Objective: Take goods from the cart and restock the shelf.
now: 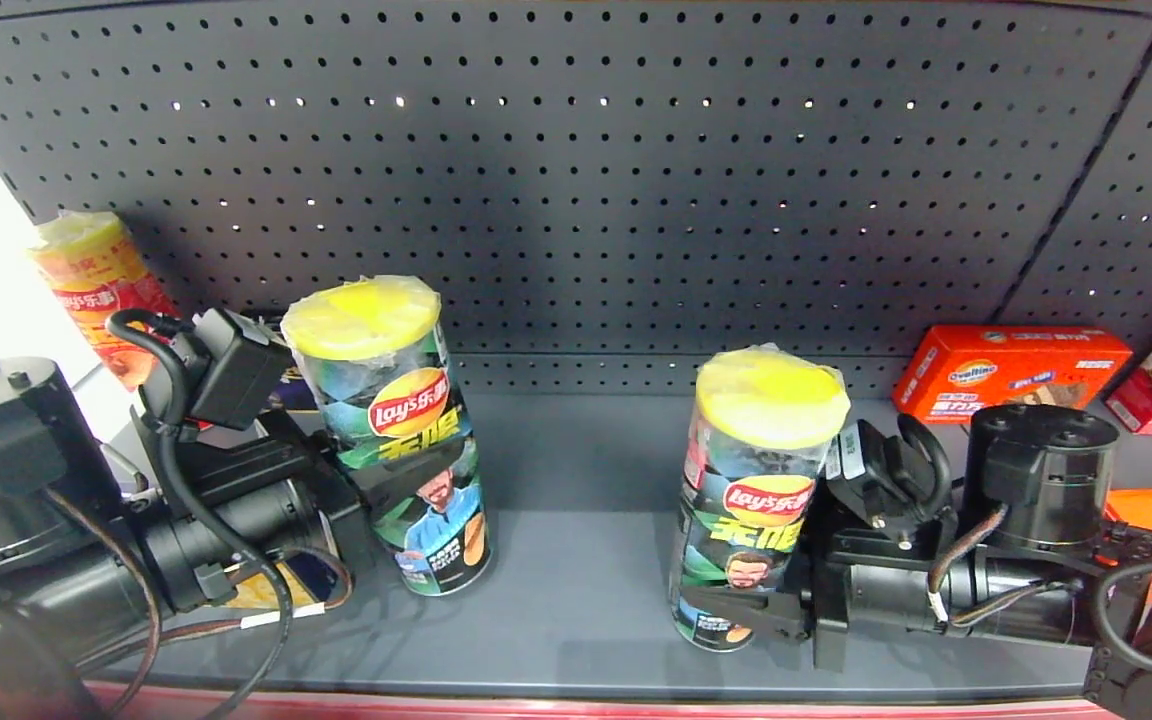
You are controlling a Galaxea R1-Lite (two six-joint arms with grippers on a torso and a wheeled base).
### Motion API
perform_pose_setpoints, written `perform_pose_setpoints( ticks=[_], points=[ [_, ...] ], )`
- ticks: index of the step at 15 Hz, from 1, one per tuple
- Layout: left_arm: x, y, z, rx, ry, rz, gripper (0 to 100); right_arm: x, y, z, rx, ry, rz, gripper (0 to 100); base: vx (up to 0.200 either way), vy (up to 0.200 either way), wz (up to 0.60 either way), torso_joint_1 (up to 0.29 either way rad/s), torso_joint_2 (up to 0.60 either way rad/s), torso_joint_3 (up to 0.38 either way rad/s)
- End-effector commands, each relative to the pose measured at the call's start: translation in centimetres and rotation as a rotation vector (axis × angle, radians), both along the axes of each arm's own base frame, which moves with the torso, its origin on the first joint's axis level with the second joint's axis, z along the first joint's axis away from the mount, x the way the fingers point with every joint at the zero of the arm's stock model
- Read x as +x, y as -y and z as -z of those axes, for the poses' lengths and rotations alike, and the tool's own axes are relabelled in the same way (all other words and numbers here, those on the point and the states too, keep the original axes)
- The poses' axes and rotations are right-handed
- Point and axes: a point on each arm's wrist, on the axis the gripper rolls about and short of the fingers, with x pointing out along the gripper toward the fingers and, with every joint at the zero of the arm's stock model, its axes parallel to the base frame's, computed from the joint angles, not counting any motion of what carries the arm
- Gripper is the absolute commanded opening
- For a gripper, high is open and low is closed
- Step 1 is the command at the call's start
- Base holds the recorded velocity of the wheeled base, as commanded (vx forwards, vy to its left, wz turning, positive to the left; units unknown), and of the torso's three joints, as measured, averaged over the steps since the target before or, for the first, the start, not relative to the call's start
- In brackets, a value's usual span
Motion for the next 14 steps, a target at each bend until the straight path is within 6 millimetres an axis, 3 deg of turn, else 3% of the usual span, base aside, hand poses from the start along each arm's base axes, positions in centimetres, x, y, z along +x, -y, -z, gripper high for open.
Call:
perform_pose_setpoints(
  ticks=[1,7,14],
  points=[
    [0.0,0.0,0.0,0.001,-0.001,0.001,0,-0.3,0.2,-0.1,-0.002,0.009,0.015,100,0.0,0.0,0.0,0.0,0.0,0.0],
    [0.0,0.1,0.0,0.0,0.0,0.004,0,-3.6,3.2,-0.3,-0.004,0.009,0.049,100,0.0,0.0,0.0,0.0,0.0,0.0],
    [-0.1,0.0,0.0,0.0,0.002,0.003,0,-5.3,4.2,-0.5,0.003,0.019,0.049,100,0.0,0.0,0.0,0.0,0.0,0.0]
  ],
)
